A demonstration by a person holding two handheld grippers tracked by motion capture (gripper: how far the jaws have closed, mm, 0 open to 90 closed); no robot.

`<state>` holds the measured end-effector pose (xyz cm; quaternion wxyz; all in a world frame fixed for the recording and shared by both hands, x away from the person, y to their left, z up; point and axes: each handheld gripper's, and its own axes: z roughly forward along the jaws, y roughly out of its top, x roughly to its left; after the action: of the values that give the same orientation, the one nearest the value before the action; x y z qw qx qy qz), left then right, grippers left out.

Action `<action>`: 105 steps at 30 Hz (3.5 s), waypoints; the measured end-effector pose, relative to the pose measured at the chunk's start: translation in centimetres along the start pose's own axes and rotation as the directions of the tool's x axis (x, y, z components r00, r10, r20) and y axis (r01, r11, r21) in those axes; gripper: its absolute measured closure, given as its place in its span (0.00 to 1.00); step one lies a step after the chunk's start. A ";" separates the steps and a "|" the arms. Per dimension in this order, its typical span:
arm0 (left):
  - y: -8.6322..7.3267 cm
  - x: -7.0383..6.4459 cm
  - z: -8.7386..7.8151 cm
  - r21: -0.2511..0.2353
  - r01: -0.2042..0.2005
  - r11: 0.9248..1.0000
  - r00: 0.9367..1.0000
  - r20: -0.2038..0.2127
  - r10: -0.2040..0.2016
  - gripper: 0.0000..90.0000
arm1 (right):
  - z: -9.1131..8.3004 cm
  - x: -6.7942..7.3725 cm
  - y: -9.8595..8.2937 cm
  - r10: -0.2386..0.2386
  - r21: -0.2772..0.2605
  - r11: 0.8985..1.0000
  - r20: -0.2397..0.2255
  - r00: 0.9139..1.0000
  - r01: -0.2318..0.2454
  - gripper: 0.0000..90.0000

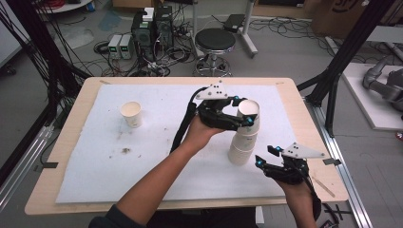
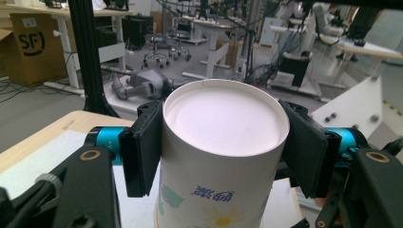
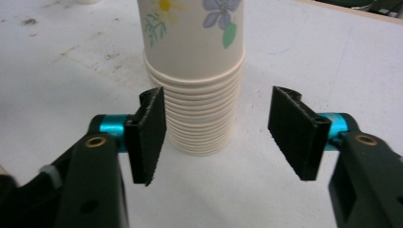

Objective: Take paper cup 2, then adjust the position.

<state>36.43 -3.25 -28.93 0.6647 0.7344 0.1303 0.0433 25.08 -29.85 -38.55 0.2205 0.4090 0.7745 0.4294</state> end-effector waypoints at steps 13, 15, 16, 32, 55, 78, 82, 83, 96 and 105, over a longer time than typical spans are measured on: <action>3.0 0.7 -4.5 -0.066 0.033 0.997 0.999 -0.029 -0.035 0.39 | 0.0 0.3 -0.3 -0.014 -0.026 1.000 -0.048 0.999 0.013 0.26; 3.1 1.0 -5.9 -0.070 0.038 0.997 0.998 -0.049 -0.042 0.39 | 0.1 0.4 -0.4 -0.023 -0.035 0.999 -0.048 0.999 0.022 0.25; 3.1 1.0 -5.9 -0.070 0.038 0.997 0.998 -0.049 -0.042 0.39 | 0.1 0.4 -0.4 -0.023 -0.035 0.999 -0.048 0.999 0.022 0.25; 2.1 1.8 -12.3 -0.071 0.042 0.997 0.990 -0.129 -0.051 0.39 | -0.3 1.0 -0.4 -0.030 -0.061 0.998 -0.077 0.997 0.025 0.24; -4.6 1.4 -20.5 -0.028 0.032 0.999 0.969 -0.246 -0.038 0.39 | -0.4 0.8 -0.8 -0.058 -0.127 0.991 -0.168 0.984 0.037 0.22; -5.7 0.3 -21.0 0.007 0.027 1.000 0.972 -0.233 -0.025 0.39 | -1.1 2.8 0.3 -0.122 -0.162 0.983 -0.236 0.964 0.085 0.22; -6.0 -0.5 -20.6 0.024 0.022 0.999 0.976 -0.216 -0.016 0.39 | -0.6 3.9 0.9 -0.152 -0.177 0.979 -0.281 0.948 0.105 0.22; -6.0 -0.6 -20.6 0.026 0.022 0.999 0.976 -0.216 -0.016 0.39 | -0.3 4.3 1.2 -0.159 -0.178 0.978 -0.299 0.941 0.109 0.22; -7.8 -1.3 -19.9 0.054 0.031 0.998 0.983 -0.183 -0.020 0.39 | 3.8 8.0 4.5 -0.253 -0.199 0.962 -0.412 0.875 0.185 0.22; -9.0 -1.8 -19.3 0.067 0.035 0.997 0.992 -0.125 -0.027 0.39 | 6.9 9.4 6.0 -0.283 -0.195 0.957 -0.452 0.846 0.216 0.22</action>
<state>28.96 15.67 -35.50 0.6303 0.7506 0.1841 0.0739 27.21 -17.03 -37.06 0.1053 0.1705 0.8201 0.5360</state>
